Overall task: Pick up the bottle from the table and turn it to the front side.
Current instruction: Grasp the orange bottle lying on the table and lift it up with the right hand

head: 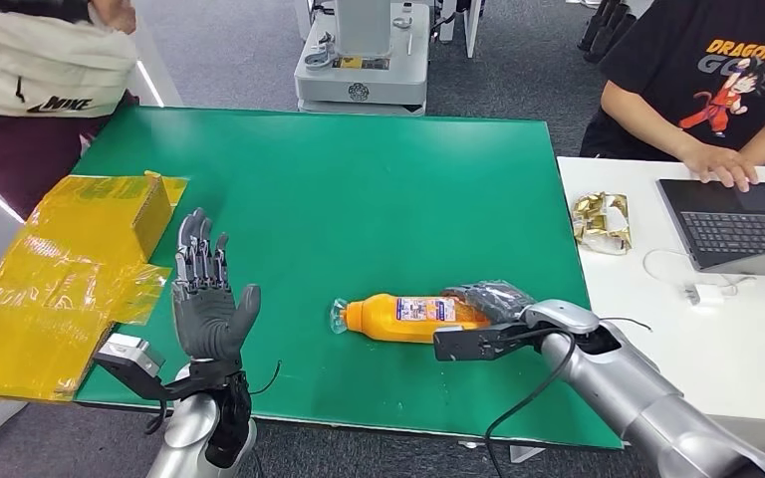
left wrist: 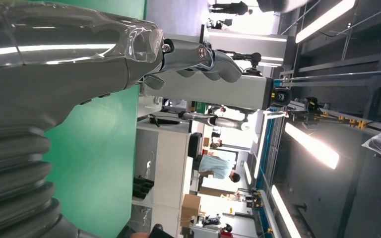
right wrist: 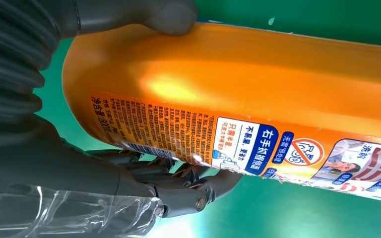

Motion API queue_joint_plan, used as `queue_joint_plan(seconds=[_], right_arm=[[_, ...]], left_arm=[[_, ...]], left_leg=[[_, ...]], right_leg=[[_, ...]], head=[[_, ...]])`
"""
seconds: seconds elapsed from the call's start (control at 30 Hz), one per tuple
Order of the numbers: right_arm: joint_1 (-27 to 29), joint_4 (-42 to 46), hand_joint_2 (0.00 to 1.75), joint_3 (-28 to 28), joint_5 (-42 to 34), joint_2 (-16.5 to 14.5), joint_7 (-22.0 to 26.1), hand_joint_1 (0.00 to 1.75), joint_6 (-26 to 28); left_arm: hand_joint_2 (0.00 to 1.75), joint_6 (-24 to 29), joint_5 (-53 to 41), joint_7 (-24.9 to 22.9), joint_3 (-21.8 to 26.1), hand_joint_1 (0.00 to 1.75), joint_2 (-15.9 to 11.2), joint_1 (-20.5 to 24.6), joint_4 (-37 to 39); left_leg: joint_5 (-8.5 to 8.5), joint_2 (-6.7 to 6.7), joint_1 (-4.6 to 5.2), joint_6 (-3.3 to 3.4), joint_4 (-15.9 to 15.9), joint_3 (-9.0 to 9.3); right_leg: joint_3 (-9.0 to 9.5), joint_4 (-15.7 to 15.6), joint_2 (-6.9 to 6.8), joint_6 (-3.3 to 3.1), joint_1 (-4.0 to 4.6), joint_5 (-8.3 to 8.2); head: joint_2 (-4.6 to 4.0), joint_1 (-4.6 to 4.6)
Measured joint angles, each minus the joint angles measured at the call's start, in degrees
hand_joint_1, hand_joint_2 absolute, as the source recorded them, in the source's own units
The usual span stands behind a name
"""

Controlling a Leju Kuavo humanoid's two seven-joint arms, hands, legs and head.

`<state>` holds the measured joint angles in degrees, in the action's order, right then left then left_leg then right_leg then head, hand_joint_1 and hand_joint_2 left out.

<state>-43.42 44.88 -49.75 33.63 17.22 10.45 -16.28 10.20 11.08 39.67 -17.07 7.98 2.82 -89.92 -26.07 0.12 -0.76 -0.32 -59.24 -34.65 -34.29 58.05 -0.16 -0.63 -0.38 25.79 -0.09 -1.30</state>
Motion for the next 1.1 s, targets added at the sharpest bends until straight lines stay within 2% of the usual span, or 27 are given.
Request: queue_joint_plan(seconds=[0.1,0.2,0.3,0.43,0.6,0.83,0.93,1.1], right_arm=[[0.4,0.1,1.75,0.0,0.1,0.0,0.1,1.75,1.2],[1.3,0.3,1.75,0.2,0.3,-0.1,0.0,1.75,4.9],[3.7,1.8,1.75,2.0,0.2,-0.9,-0.4,1.75,12.4],[9.6,7.0,1.75,8.7,-1.3,-3.9,-0.7,1.75,26.0],[15.0,12.7,1.75,15.4,-2.3,-7.2,0.0,1.75,33.0],[23.0,19.9,1.75,19.9,-1.5,-10.1,0.3,1.75,33.2],[24.5,21.1,1.75,20.5,-0.8,-10.9,0.4,1.75,33.2],[25.6,21.3,1.75,20.8,-0.5,-12.1,1.3,1.75,33.1]], left_arm=[[1.75,0.0,0.0,0.0,0.0,0.00,0.0,0.0,0.0],[1.75,0.0,0.0,0.0,0.0,0.00,0.0,0.0,0.0],[1.75,0.3,-0.1,0.0,0.0,0.00,0.0,-0.2,0.0],[1.75,1.0,-0.5,0.0,0.0,0.00,0.1,-0.6,0.0],[1.75,1.6,-0.5,0.0,-0.1,0.00,0.4,-0.6,0.0],[1.75,2.9,-0.3,-1.0,-0.2,0.00,0.6,-0.6,0.0],[1.75,2.6,-0.1,-2.1,-0.4,0.00,0.6,-0.6,0.0],[1.75,-0.8,1.7,-5.5,-1.6,0.00,0.6,-0.3,0.2]], left_leg=[[0.00,0.00,0.00,0.00,0.0,0.00],[0.00,-0.03,0.00,0.00,0.0,-0.02],[0.00,-0.03,-0.02,0.00,0.0,-0.03],[-0.01,-0.03,-0.03,-0.01,0.0,-0.05],[-0.01,-0.09,-0.03,-0.01,0.1,-0.07],[-0.03,-0.08,-0.01,-0.04,0.1,-0.08],[-0.03,-0.07,-0.02,-0.04,0.1,-0.08],[-0.03,-0.05,-0.02,-0.04,0.1,-0.07]], right_leg=[[0.00,0.0,-0.01,0.00,0.00,0.00],[0.00,0.0,-0.03,0.00,0.00,0.00],[0.00,0.0,-0.03,0.00,0.02,0.00],[-0.05,0.0,-0.02,-0.03,0.02,0.03],[-0.03,0.0,-0.15,-0.05,0.03,0.13],[-0.04,0.0,-0.13,-0.05,0.01,0.13],[-0.04,0.0,-0.12,-0.05,0.02,0.13],[-0.05,0.0,-0.09,-0.05,0.02,0.13]], head=[[0.00,-0.01],[0.00,-0.01],[0.00,0.00],[0.00,-0.02],[0.00,0.00],[0.00,0.00],[0.00,0.00],[0.00,-0.01]])
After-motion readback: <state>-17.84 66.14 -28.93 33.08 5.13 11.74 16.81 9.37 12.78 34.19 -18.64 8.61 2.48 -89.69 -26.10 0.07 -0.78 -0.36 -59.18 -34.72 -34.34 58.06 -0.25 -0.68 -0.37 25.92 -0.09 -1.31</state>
